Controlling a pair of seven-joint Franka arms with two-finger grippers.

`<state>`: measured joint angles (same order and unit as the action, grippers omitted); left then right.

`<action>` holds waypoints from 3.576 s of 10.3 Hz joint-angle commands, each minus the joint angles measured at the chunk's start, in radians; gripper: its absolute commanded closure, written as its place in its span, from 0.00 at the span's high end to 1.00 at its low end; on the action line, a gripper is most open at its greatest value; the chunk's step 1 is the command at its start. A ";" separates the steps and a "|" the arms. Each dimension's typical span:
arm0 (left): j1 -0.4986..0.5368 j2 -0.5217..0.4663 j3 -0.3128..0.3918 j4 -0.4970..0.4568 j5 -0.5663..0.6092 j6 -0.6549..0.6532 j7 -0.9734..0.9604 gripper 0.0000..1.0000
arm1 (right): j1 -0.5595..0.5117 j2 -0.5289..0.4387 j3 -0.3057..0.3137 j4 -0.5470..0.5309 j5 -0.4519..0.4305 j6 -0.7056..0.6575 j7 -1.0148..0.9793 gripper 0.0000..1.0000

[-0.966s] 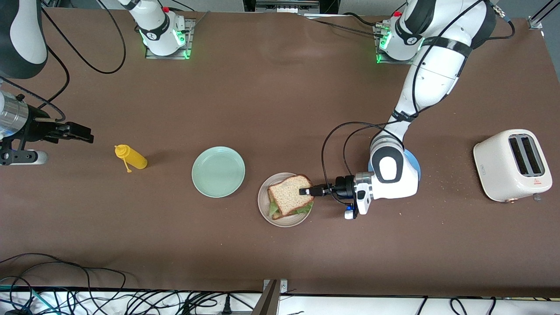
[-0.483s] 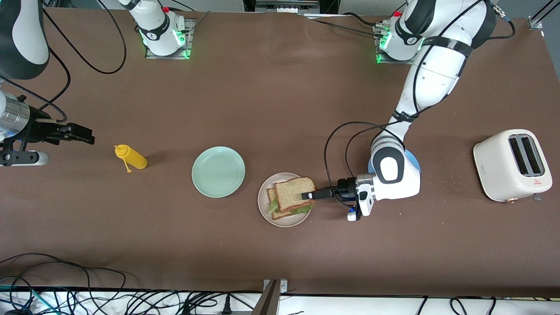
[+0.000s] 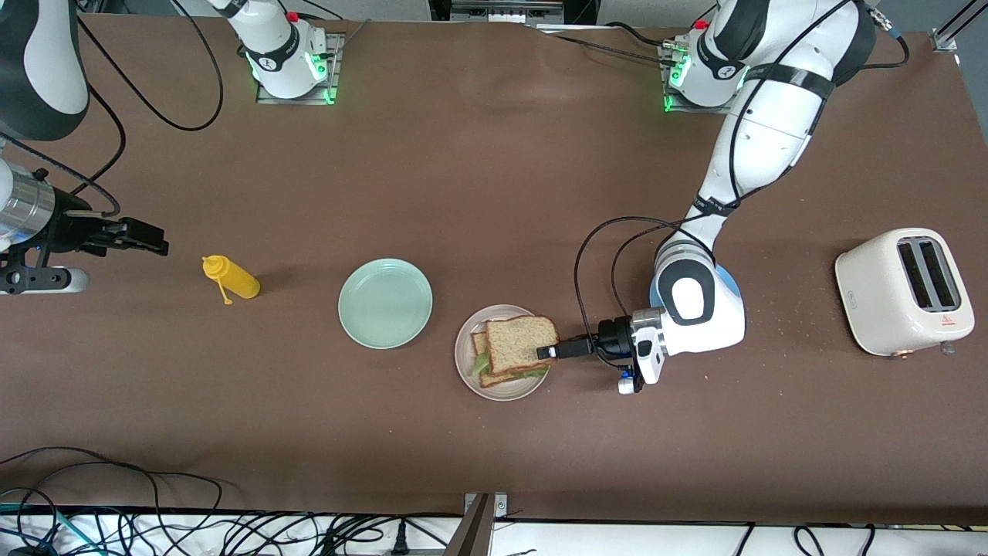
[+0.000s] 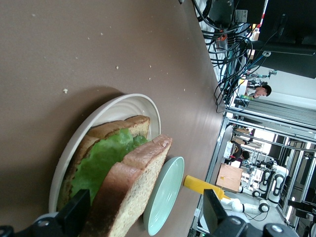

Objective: Make sandwich on beige plate with both arms

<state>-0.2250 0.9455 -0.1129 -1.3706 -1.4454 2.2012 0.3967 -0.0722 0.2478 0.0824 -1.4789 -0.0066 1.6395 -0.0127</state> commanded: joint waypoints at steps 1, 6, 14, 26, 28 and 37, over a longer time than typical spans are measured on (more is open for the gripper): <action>-0.013 -0.011 0.030 0.010 -0.032 0.008 -0.013 1.00 | -0.009 -0.007 0.008 -0.014 0.005 0.013 0.004 1.00; -0.005 -0.025 0.067 0.011 -0.026 0.008 -0.013 1.00 | -0.006 -0.007 0.008 -0.014 0.005 0.013 0.004 1.00; 0.018 -0.123 0.174 0.027 0.528 -0.070 -0.246 1.00 | -0.006 -0.007 0.008 -0.014 0.005 0.013 0.004 1.00; 0.102 -0.483 0.233 0.025 1.419 -0.615 -0.460 1.00 | 0.009 -0.012 0.011 -0.014 -0.019 0.011 0.023 1.00; 0.169 -0.581 0.230 -0.058 1.419 -0.600 -0.440 1.00 | 0.009 -0.012 0.011 -0.014 -0.021 0.011 0.025 1.00; 0.191 -0.955 0.223 -0.386 1.418 -0.374 -0.465 1.00 | 0.009 -0.012 0.010 -0.014 -0.015 0.011 0.027 1.00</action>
<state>-0.0386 0.0295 0.1173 -1.7286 -0.0522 1.8601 -0.0532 -0.0616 0.2497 0.0871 -1.4797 -0.0130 1.6431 -0.0008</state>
